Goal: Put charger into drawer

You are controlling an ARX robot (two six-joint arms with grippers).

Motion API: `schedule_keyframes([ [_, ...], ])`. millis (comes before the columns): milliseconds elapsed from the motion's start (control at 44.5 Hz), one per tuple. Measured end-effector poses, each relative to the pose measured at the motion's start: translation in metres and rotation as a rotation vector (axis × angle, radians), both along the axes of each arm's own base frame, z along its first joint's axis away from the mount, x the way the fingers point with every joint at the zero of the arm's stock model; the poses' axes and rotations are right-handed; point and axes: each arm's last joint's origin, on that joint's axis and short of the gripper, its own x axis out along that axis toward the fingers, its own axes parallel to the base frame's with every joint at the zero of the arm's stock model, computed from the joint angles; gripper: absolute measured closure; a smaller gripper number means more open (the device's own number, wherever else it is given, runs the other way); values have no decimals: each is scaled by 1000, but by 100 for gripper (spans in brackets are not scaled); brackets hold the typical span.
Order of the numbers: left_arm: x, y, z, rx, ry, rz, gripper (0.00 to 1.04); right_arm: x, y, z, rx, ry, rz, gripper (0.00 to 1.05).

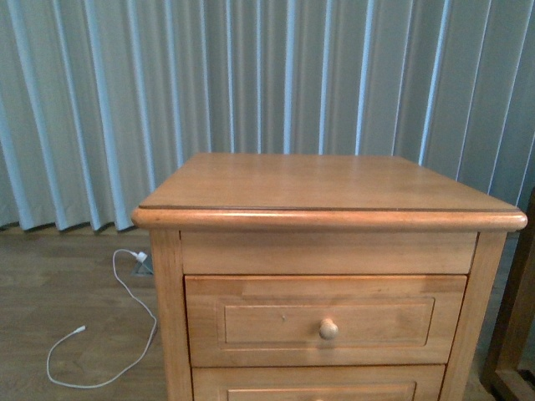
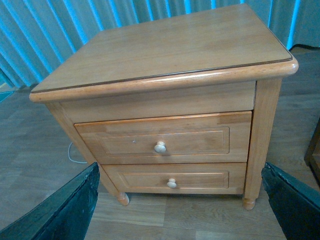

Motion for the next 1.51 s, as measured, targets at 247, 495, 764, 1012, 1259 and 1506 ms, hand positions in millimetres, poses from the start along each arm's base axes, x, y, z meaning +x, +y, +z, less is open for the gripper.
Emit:
schedule_keyframes([
  [247, 0, 0, 0, 0, 0, 0, 6, 0, 0, 0, 0, 0, 0, 8],
  [495, 0, 0, 0, 0, 0, 0, 6, 0, 0, 0, -9, -8, -16, 9],
  [764, 0, 0, 0, 0, 0, 0, 6, -20, -19, -31, -178, -154, -213, 66],
  [1012, 0, 0, 0, 0, 0, 0, 6, -33, -32, -46, -188, -154, -192, 103],
  [1259, 0, 0, 0, 0, 0, 0, 6, -43, -36, -55, -189, -159, -220, 103],
  [1506, 0, 0, 0, 0, 0, 0, 6, -49, -37, -66, -188, -164, -220, 103],
])
